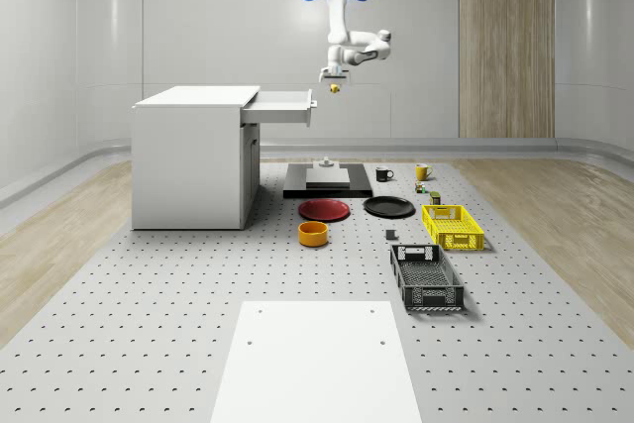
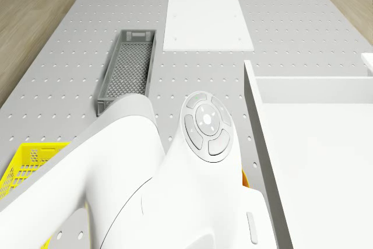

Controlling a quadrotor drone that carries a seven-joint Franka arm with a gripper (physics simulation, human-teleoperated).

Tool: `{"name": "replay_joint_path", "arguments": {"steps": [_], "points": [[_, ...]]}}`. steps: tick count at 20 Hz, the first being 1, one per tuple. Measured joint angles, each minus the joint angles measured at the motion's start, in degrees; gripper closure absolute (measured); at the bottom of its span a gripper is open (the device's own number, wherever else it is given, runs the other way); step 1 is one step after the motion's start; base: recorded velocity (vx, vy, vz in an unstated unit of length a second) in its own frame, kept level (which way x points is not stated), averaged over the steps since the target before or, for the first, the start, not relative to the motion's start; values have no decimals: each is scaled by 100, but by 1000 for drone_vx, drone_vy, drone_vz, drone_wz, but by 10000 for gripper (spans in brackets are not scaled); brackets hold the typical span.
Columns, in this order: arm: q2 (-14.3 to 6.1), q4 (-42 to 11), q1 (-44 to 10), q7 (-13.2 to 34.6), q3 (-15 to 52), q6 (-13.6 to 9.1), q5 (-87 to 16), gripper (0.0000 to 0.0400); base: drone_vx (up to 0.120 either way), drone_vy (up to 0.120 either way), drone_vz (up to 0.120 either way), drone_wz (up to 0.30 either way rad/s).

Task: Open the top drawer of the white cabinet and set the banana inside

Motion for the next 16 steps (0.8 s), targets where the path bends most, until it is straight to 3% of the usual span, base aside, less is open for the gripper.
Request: {"name": "replay_joint_path", "arguments": {"steps": [16], "points": [[-26, 2, 11, -8, -1, 25, -12, 208, 0, -120, 0, 0]]}}
